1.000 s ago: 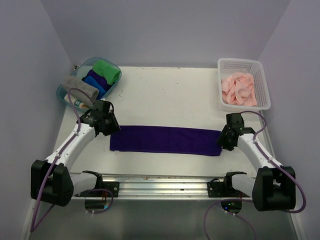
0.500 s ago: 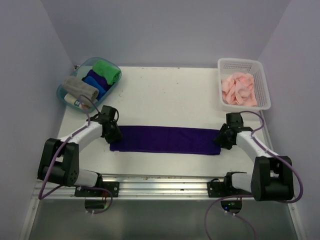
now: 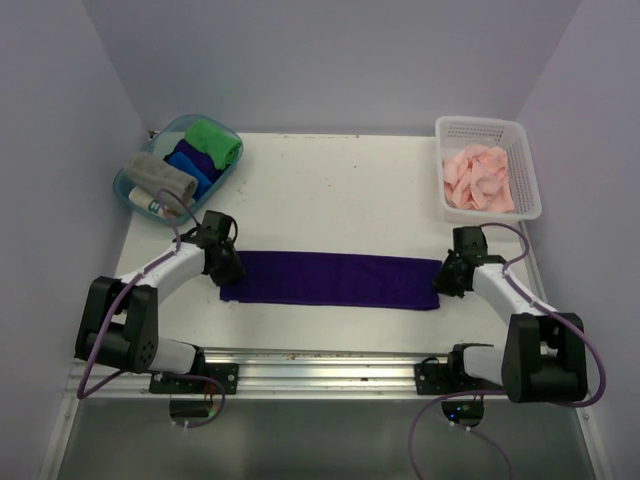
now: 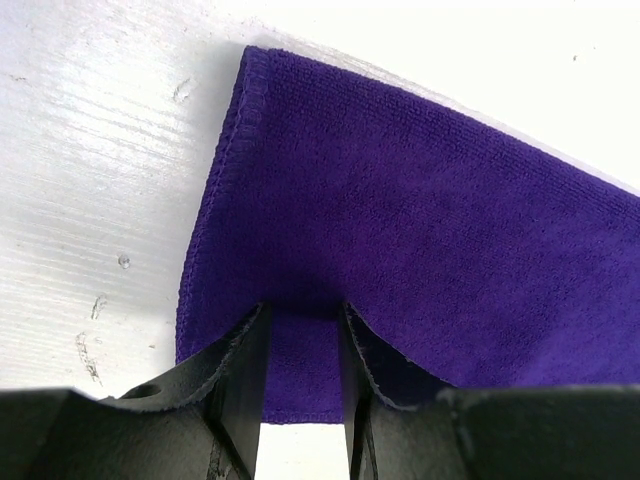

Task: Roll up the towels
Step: Fold the towel

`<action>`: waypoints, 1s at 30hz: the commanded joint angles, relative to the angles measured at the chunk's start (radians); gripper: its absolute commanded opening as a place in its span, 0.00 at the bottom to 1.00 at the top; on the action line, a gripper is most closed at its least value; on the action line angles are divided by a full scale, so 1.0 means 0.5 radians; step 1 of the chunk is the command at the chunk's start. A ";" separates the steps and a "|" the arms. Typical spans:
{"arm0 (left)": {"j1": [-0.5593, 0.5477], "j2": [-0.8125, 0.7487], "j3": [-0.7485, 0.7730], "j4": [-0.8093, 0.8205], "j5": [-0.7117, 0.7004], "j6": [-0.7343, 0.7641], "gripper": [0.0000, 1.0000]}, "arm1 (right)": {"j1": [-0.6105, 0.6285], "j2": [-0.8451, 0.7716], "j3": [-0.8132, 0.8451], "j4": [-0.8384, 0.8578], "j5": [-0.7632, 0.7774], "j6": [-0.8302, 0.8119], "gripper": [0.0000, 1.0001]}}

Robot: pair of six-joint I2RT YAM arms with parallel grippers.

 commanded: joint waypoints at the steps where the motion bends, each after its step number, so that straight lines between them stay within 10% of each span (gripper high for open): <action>1: 0.004 0.004 -0.018 0.111 -0.003 -0.013 0.36 | 0.001 0.020 -0.019 0.040 -0.043 0.008 0.01; 23: -0.339 0.212 0.009 0.479 0.334 -0.185 0.34 | 0.072 -0.720 0.594 -0.399 -0.070 -0.087 0.00; 30: -0.487 0.302 0.221 0.458 0.445 -0.200 0.33 | 0.660 -0.607 0.818 -0.295 0.095 0.048 0.00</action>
